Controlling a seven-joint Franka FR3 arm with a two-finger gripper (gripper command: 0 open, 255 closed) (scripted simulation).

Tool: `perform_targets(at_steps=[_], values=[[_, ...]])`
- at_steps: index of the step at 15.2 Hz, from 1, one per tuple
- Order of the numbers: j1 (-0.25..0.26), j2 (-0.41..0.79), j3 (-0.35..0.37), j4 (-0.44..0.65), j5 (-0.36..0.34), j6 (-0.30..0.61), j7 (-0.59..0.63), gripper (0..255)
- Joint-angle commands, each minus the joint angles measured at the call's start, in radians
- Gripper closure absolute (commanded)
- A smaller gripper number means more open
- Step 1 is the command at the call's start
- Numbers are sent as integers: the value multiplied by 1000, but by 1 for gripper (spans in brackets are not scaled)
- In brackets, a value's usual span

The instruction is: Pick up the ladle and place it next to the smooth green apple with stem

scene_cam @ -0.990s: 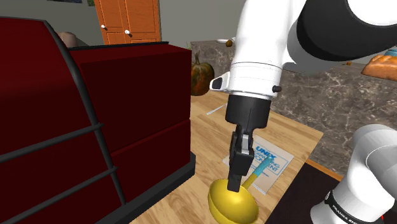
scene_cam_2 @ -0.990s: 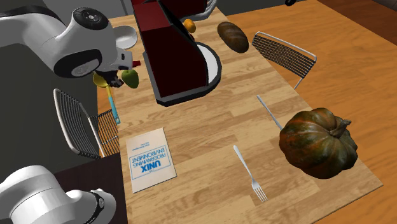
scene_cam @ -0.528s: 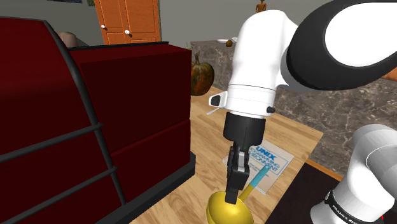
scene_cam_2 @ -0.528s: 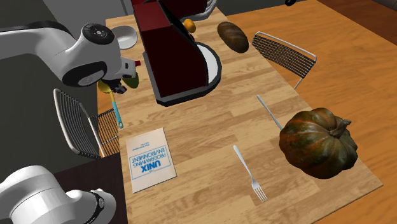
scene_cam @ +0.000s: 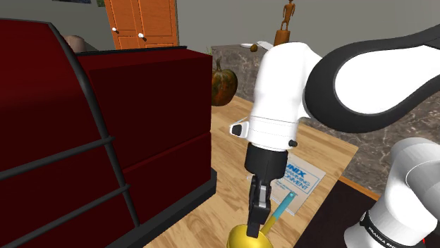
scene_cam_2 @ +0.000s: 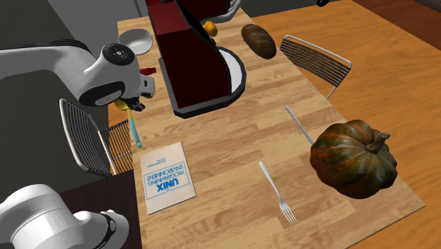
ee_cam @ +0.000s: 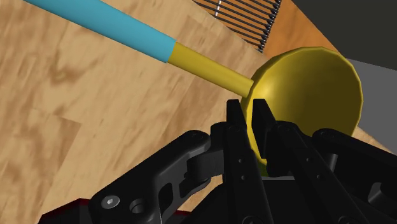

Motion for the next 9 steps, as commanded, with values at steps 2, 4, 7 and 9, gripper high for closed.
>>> perform_targets(at_steps=[2, 4, 7, 9], values=[[4, 23, 7, -21, 14, 42, -20, 255], [7, 39, 12, -35, 25, 70, -34, 255], [11, 65, 18, -53, 41, 111, -56, 255], [14, 85, 22, -65, 52, 139, -71, 255]])
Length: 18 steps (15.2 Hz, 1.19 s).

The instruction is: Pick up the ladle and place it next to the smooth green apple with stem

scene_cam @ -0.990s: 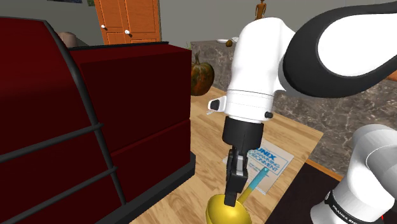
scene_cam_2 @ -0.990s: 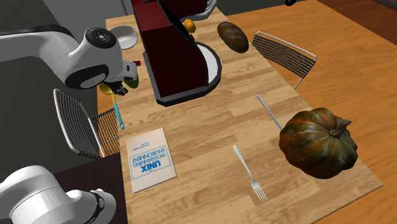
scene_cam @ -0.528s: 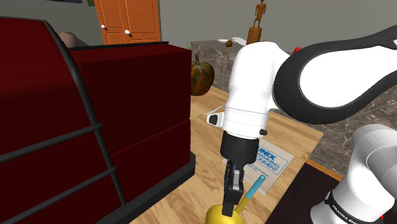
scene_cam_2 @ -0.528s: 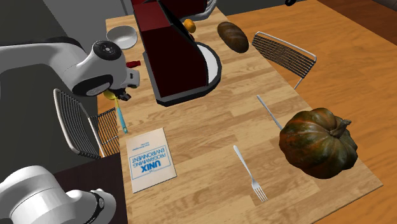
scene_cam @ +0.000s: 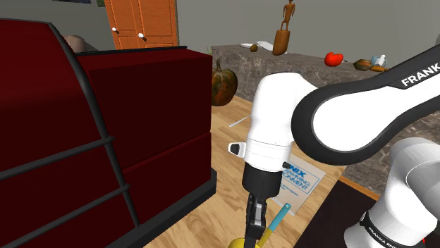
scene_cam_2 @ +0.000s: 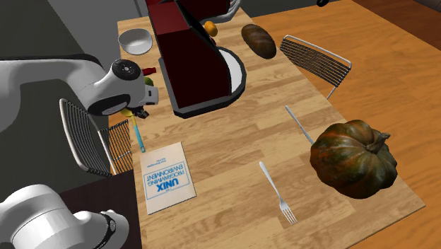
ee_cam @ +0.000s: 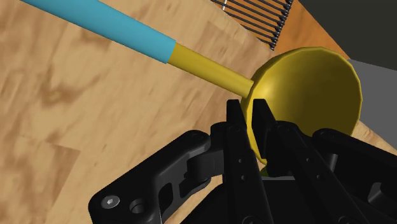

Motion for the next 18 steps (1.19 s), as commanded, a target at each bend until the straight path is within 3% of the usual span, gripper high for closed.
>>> perform_targets(at_steps=[1, 11, 12, 17, 18], values=[[2, 22, 3, -8, 10, 28, -16, 255], [5, 47, 7, -20, 24, 61, -36, 255], [5, 47, 7, -20, 24, 61, -36, 0], [5, 47, 7, -20, 24, 61, -36, 0], [-4, 19, -6, -13, 7, 23, -28, 0]])
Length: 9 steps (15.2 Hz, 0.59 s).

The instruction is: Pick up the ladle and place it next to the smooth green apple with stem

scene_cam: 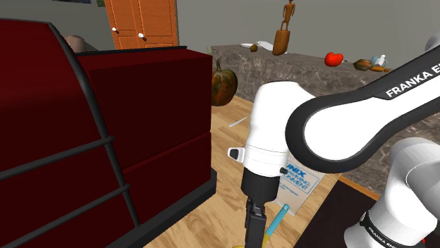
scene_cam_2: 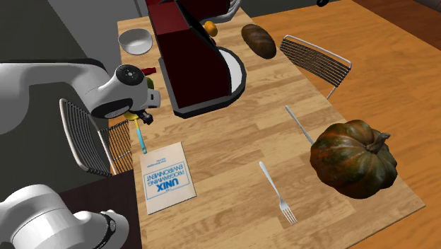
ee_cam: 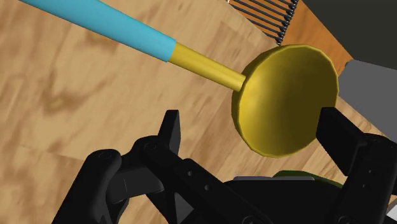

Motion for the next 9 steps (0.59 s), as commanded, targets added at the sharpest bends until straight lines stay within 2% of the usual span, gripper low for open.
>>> perform_targets(at_steps=[1, 3, 9], values=[[-15, -39, -20, 13, -26, -58, 10, 0], [-30, -80, -44, 32, -56, -125, 22, 0], [-30, -80, -44, 32, -56, -125, 22, 0]])
